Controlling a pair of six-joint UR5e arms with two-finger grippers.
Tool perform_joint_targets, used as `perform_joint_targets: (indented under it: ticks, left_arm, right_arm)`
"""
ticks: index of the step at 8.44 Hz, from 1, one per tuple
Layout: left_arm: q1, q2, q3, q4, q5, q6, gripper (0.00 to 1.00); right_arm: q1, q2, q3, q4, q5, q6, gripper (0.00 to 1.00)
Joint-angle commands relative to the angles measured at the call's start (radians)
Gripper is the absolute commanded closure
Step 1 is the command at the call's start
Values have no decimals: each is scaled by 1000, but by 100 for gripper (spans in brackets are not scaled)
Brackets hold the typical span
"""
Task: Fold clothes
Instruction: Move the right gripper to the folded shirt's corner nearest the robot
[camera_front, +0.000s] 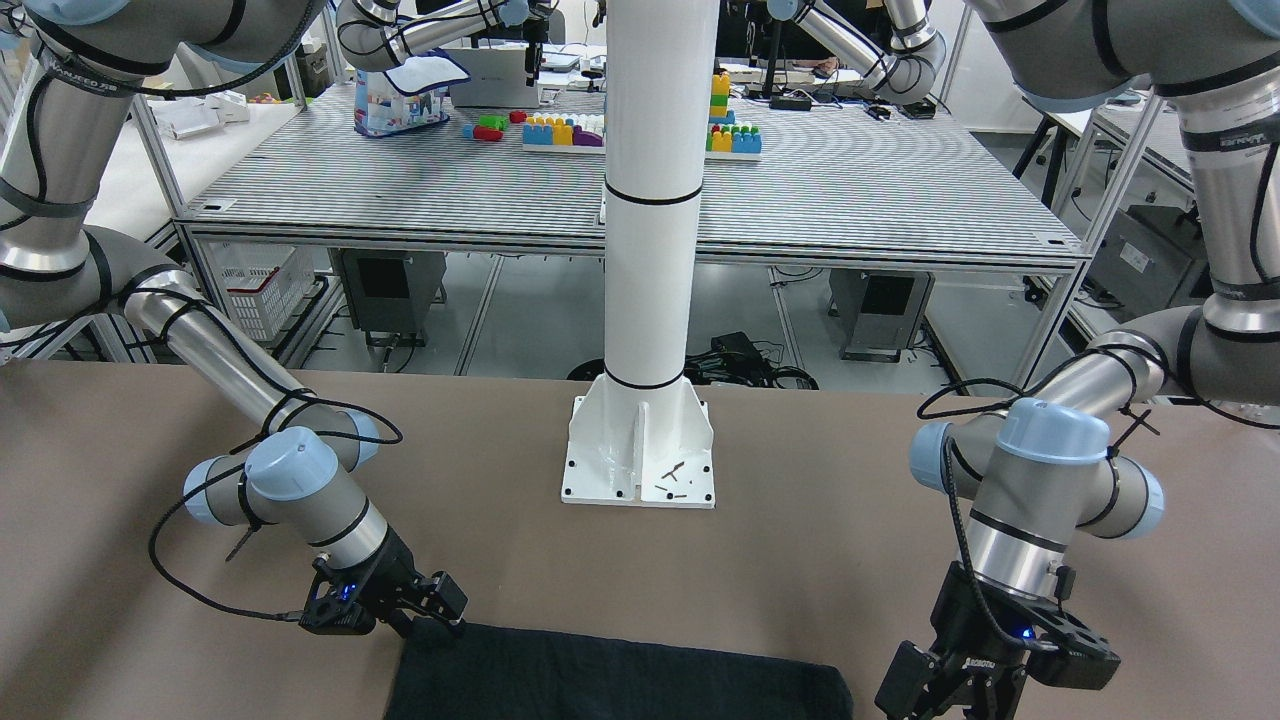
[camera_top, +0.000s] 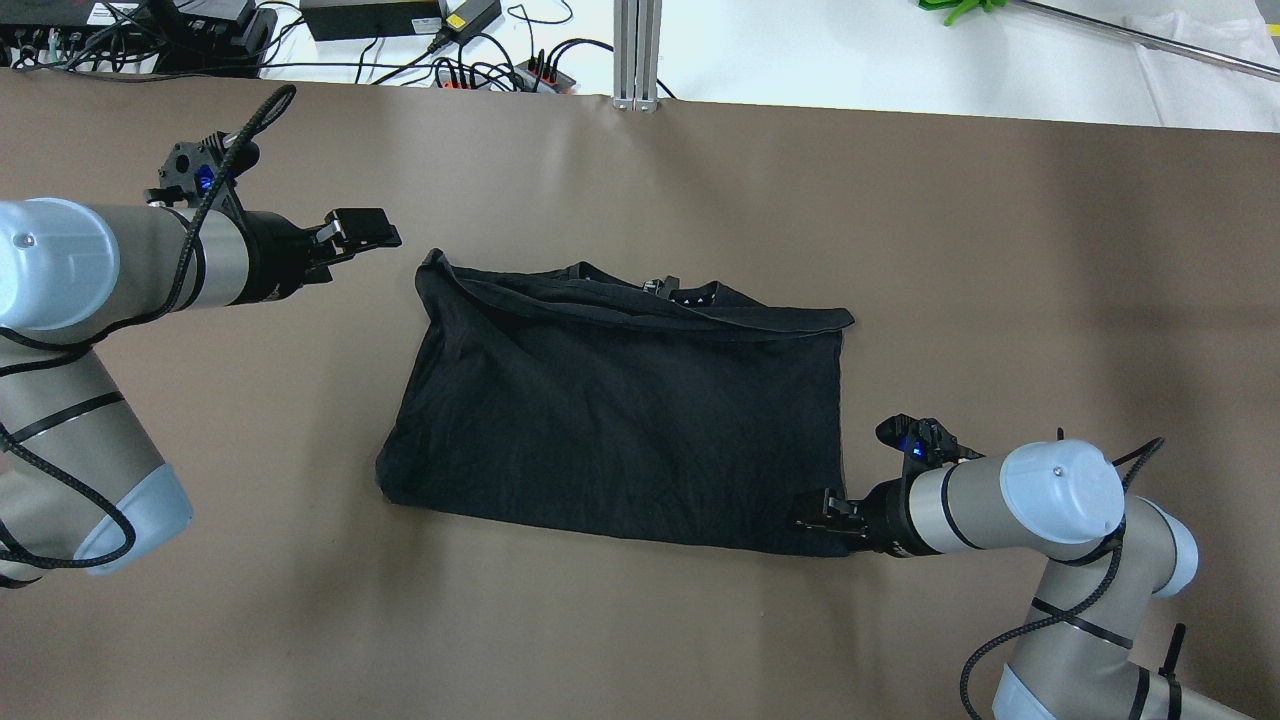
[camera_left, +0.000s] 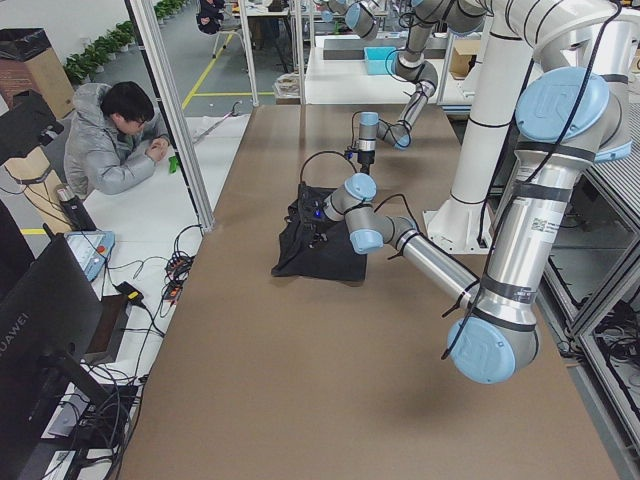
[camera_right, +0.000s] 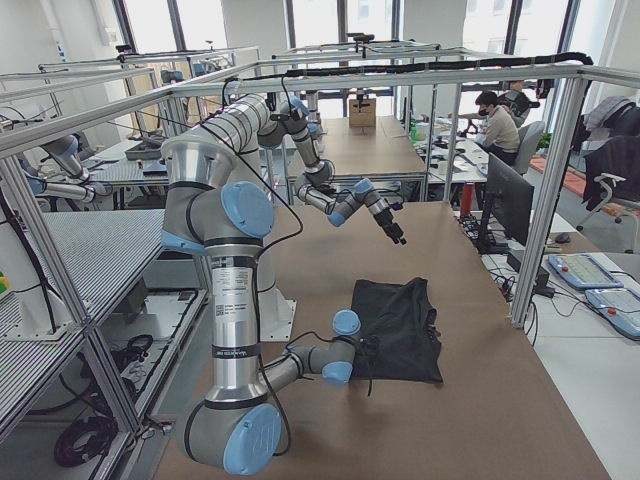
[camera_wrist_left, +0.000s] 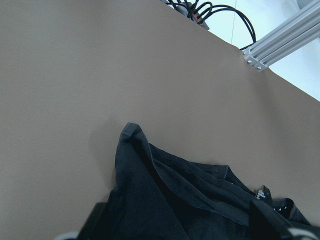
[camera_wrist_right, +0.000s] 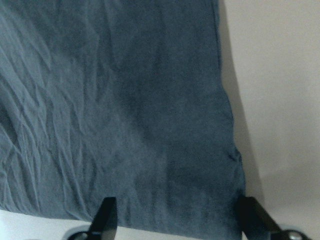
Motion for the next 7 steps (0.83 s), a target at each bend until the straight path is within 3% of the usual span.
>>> perform_joint_targets:
  ticks: [1,3,7]
  left_arm:
    - [0,0,7,0,0,8,0]
    - [1,2,10,0,1,10,0]
    - [0,3,10,0,1,12,0]
  right_arm:
    - [-4,-1,-4,-1,-20,-3,76]
    - [0,-2,-5,-4,-20,-15,97]
    - [-3,-7,2,-1,0,-18,100]
